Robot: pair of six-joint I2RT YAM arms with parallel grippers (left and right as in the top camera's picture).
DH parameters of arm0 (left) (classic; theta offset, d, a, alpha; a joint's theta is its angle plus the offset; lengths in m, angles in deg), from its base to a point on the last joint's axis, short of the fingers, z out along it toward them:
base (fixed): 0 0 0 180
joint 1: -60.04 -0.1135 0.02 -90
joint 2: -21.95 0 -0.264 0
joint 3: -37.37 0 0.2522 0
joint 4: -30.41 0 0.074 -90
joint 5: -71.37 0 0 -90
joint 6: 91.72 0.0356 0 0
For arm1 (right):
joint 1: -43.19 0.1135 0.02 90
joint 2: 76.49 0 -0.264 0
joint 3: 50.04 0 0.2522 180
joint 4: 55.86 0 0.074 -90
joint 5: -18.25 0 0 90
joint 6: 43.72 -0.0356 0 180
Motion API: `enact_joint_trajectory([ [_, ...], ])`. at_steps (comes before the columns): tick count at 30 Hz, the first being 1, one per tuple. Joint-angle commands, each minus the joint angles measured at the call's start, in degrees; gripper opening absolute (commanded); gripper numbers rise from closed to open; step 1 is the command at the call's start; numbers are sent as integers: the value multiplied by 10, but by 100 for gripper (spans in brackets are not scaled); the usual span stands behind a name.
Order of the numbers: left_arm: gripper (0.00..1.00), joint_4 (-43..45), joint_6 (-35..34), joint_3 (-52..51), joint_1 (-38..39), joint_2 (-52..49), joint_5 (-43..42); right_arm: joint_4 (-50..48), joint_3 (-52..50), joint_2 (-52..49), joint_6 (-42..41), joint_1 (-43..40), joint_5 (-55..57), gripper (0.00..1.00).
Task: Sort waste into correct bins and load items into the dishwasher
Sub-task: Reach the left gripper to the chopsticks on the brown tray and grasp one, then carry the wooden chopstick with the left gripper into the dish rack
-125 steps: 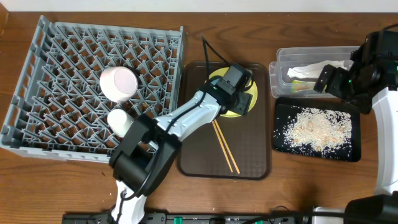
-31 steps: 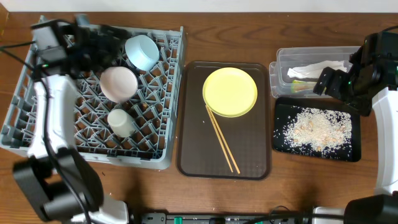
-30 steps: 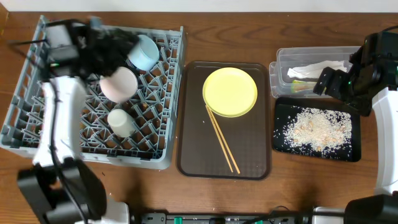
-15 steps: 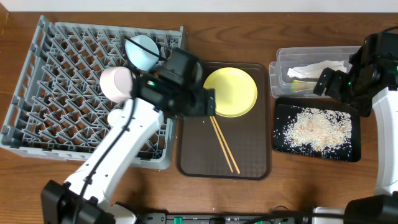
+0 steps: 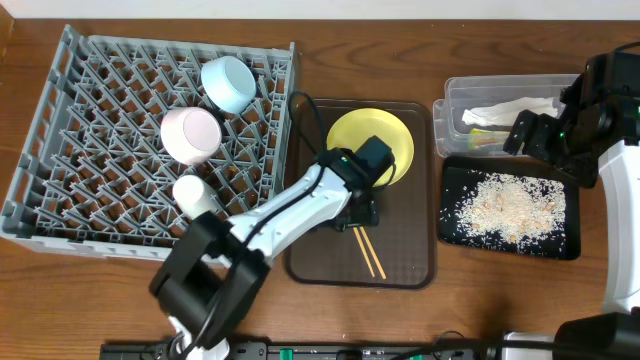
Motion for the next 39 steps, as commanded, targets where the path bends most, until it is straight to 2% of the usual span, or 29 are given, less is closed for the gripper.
enact_joint_trajectory([
  [1,93,5,-38,-3,0,-16,13,1,8,2,7,-7,-3,99],
  [21,92,47,-65,-37,0,-20,14,7,8,2,13,-7,-3,99],
  [29,91,65,-84,-79,0,-20,13,9,8,2,13,-7,-3,99],
  [31,88,65,-84,-81,0,-20,13,9,8,2,13,-7,-3,99],
  [35,70,66,-84,-83,0,-20,13,9,8,2,13,-7,-3,99],
  [39,43,76,-84,-89,0,-20,13,9,8,2,13,-7,-3,99],
])
